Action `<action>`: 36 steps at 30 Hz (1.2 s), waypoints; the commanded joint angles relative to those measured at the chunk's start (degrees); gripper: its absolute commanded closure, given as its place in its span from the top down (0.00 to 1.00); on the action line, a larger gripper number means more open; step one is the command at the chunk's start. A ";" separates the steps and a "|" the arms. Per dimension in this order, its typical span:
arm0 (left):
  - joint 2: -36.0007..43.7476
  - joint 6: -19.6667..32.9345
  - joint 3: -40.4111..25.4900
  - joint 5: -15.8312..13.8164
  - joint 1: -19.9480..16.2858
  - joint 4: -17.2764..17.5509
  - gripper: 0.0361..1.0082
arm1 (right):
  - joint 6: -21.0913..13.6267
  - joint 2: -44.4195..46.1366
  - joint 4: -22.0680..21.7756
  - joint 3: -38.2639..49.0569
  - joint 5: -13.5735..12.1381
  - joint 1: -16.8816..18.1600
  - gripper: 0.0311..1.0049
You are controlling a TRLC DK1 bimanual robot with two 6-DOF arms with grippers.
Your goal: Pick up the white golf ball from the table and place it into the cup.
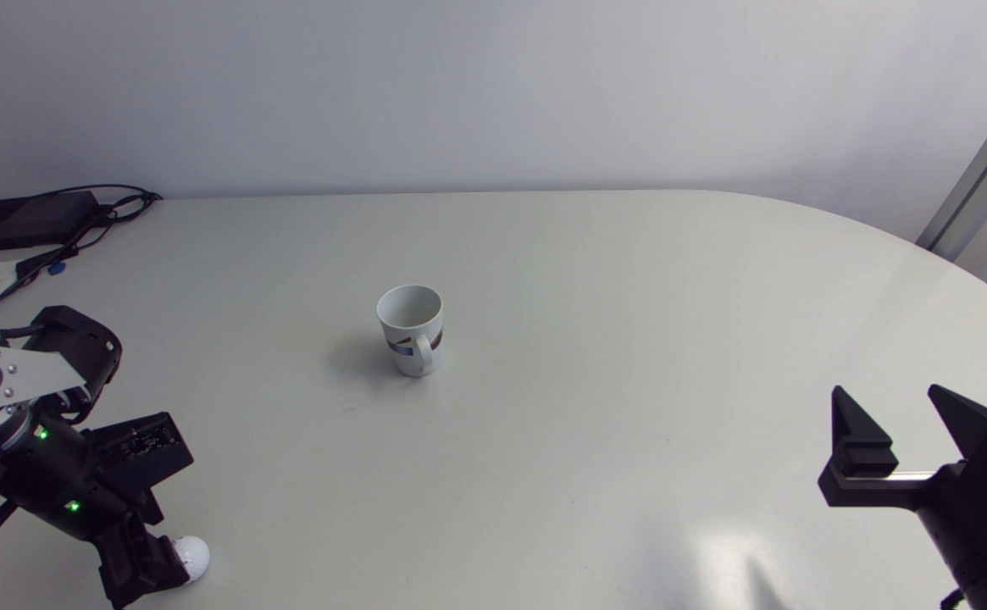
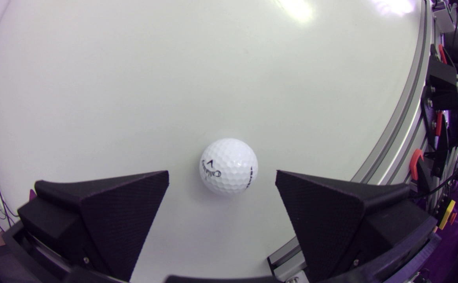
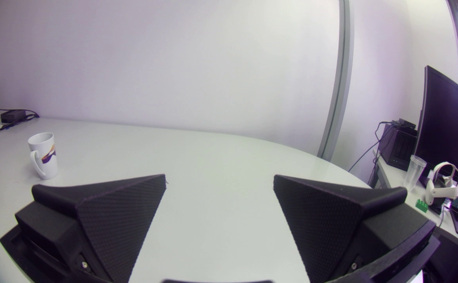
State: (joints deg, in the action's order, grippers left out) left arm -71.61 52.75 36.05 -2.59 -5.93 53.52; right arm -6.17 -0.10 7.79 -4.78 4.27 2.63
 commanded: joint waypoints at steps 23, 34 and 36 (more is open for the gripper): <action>-0.37 -5.91 -4.32 2.41 3.39 -3.33 0.96 | 1.25 0.36 2.40 1.79 0.12 0.09 0.96; -1.16 -7.75 -5.29 2.50 5.41 -4.47 0.96 | 1.25 0.36 2.40 1.79 0.03 0.09 0.96; -1.25 -7.93 -5.38 2.59 5.67 -4.56 0.96 | 1.25 0.36 2.40 1.79 0.03 0.09 0.96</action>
State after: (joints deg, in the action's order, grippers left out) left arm -71.77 46.35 32.12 -0.01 -0.71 49.06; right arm -6.17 -0.08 7.79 -4.78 4.27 2.63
